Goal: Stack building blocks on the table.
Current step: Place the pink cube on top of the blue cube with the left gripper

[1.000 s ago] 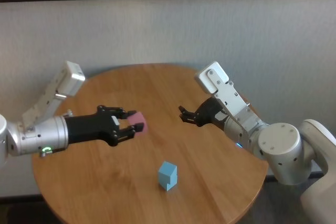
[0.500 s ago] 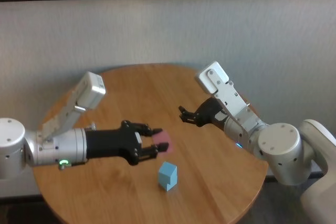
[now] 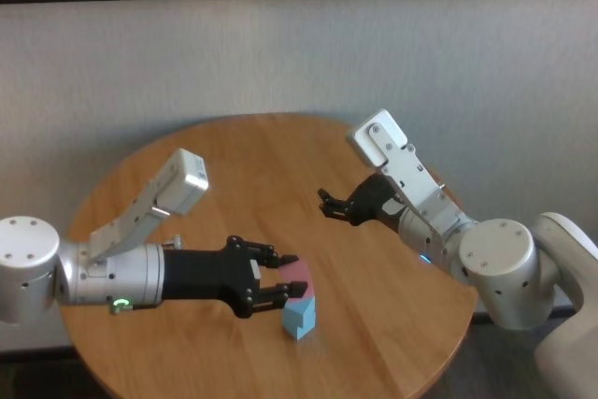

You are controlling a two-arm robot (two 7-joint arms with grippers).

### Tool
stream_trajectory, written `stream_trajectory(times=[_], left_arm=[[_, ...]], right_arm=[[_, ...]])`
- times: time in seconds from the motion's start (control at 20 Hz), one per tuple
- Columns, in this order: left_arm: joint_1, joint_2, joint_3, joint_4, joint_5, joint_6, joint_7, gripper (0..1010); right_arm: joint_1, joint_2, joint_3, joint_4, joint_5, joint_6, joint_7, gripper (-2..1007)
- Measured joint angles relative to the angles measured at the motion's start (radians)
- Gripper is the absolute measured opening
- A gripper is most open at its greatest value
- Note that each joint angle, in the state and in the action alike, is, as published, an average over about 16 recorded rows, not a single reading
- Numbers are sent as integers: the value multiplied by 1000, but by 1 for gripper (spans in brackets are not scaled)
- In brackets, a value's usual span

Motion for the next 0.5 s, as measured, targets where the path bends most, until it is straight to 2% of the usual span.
stream_trajectory(times=[0.5], left_arm=[[-49, -20, 56, 76, 19, -13, -17, 407]], right_arm=[[0, 0, 0, 0, 0, 0, 0, 1005]])
